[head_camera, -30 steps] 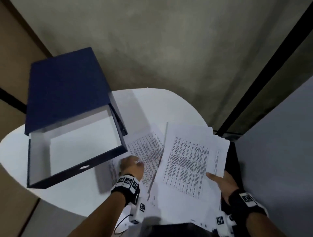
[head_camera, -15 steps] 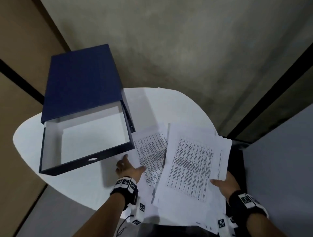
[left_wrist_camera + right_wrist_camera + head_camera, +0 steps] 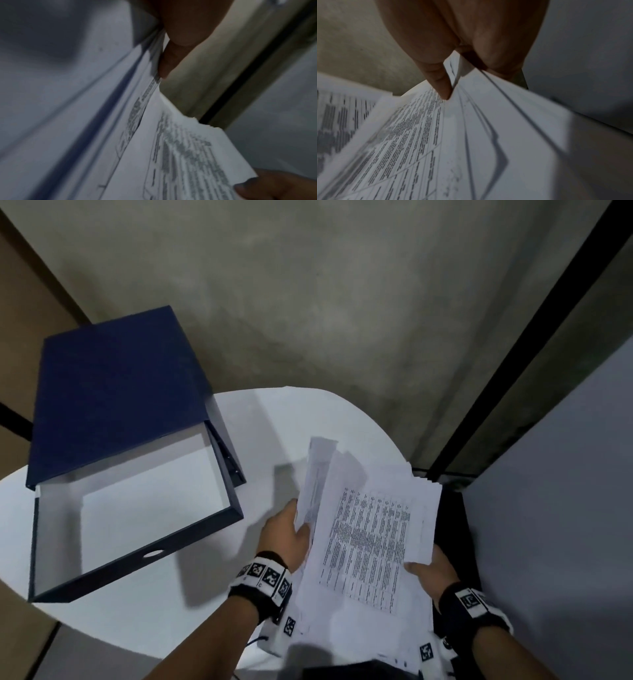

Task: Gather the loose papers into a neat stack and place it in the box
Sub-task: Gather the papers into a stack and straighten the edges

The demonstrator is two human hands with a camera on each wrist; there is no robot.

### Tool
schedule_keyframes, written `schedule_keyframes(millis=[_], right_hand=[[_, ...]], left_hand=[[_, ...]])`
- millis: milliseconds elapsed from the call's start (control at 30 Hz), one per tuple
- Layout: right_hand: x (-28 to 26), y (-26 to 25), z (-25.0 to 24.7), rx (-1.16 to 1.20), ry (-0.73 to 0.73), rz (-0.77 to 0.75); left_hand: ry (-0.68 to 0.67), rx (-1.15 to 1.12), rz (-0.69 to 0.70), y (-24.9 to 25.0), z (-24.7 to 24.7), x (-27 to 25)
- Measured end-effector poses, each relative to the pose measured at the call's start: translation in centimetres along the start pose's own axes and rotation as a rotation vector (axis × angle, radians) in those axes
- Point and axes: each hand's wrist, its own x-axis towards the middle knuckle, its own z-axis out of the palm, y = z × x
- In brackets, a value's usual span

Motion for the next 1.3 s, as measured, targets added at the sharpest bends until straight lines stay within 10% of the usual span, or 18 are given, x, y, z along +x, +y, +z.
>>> schedule_keyframes(millis=[400, 567, 700, 833, 1033, 1300], right_hand=[[-1.8, -1.2, 0.4, -0.064, -0.022, 0.021], [-1.5, 0.0, -0.9, 0.139, -0.100, 0.112], [-3.5, -1.4, -1.9, 0.466, -0.484, -0.019], [-3.7, -1.0, -0.3, 0.493, -0.228, 0.203], [-3.0, 0.5, 0.5, 0.086, -0.072, -0.029], [-5.8, -7.3, -1.9, 0.147, -0.074, -0.373]], left_hand=[[0.313, -0.448, 0.563, 14.6, -11.5, -2.8], [0.052, -0.479, 0.372, 11.7, -8.2, 0.0], [-0.159, -0.236, 0.143, 6.6, -2.2, 1.4], [-0.413, 0.174, -0.034, 0.3, 3.0, 2.7], [-0.377, 0.165, -0.125, -2.5, 3.7, 3.4], [-0.201, -0.558, -0.035, 3.1, -0.4, 4.0]])
